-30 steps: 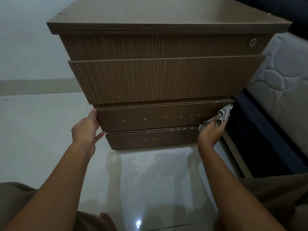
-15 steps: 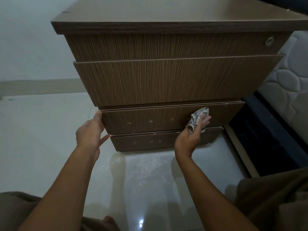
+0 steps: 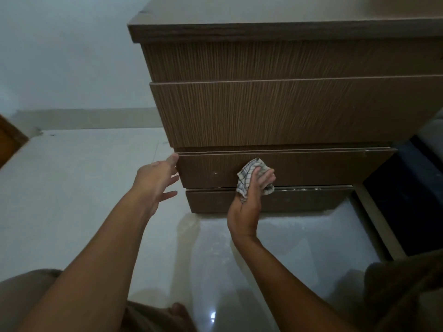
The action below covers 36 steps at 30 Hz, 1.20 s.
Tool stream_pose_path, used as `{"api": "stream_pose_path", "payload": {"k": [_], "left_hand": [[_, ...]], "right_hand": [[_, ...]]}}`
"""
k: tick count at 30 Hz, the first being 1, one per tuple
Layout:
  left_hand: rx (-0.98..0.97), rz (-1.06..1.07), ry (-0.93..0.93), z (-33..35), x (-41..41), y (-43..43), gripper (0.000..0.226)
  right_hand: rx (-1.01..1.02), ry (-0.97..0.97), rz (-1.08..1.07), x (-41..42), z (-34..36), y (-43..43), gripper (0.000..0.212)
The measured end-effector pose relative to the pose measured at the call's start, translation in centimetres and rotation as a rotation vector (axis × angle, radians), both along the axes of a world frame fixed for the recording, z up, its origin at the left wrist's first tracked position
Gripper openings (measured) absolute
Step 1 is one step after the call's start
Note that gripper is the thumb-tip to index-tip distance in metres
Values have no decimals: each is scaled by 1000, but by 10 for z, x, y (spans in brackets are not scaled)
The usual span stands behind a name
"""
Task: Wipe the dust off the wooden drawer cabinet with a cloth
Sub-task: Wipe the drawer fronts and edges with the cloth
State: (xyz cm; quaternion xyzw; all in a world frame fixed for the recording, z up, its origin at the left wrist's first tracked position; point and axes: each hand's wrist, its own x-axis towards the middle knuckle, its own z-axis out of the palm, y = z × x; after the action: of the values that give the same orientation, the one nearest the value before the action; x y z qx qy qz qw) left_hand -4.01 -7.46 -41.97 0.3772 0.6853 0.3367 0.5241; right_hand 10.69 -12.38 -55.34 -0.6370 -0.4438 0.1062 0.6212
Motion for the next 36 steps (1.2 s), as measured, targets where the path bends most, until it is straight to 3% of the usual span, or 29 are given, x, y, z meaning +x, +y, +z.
{"api": "stream_pose_path", "payload": {"k": [5, 12, 17, 20, 22, 24, 28, 31, 36], "left_hand": [[-32, -149, 97, 8, -11, 7, 46], [-32, -190, 75, 6, -21, 12, 47], [-16, -191, 72, 4, -23, 12, 51], [-7, -202, 65, 5, -22, 10, 52], [-1, -197, 44, 5, -23, 10, 51], [7, -194, 38, 5, -23, 9, 49], [18, -187, 60, 3, -22, 6, 51], [30, -189, 50, 1, -22, 7, 47], [33, -175, 26, -2, -23, 8, 45]], "right_hand": [[-40, -17, 68, -50, 2, 6, 76], [-96, -81, 202, -94, -7, 13, 75], [-194, -72, 549, -98, -12, -1, 76], [-315, 118, 719, -91, -10, -25, 81], [-325, 345, 617, -90, -3, -40, 74], [-283, 620, 358, -91, 10, -46, 60], [-192, 775, -107, -83, 29, -32, 54], [-237, 802, -132, -80, 35, -7, 59], [-390, 659, 39, -106, 39, 1, 52]]}}
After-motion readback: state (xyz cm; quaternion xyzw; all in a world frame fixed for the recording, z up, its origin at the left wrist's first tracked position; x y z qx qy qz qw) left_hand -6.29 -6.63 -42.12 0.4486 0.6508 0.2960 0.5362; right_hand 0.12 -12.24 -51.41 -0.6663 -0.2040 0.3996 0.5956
